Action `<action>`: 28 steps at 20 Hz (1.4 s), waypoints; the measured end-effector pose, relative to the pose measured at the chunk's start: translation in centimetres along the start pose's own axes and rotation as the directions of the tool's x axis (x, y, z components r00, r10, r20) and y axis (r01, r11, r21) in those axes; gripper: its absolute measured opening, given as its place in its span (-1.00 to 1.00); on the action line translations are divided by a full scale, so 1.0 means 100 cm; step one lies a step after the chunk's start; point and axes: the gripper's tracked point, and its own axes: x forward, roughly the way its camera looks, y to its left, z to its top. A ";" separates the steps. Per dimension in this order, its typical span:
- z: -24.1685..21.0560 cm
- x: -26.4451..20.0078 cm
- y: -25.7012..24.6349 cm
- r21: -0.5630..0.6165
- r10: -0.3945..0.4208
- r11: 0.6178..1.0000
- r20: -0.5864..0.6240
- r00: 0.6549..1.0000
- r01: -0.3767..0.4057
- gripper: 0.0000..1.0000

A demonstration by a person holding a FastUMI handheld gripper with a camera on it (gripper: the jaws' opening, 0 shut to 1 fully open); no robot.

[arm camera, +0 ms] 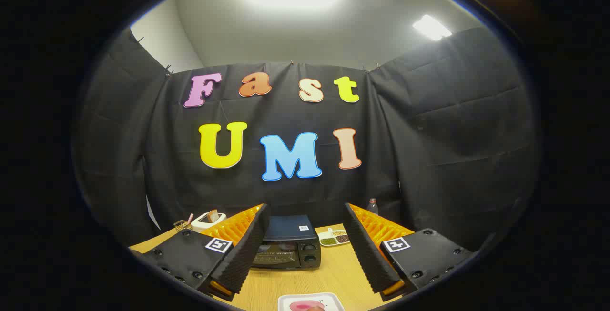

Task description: Open the toaster oven, put the food inside, and close the toaster oven door.

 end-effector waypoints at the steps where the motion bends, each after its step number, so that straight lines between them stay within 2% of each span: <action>1: 0.000 -0.001 0.001 0.007 0.001 1.000 -0.003 1.000 -0.001 0.98; 18: 0.002 -0.011 0.006 0.042 0.018 0.999 0.011 1.000 -0.019 0.96; 28: -0.026 0.030 0.048 0.020 0.093 0.996 -0.058 0.994 -0.092 0.96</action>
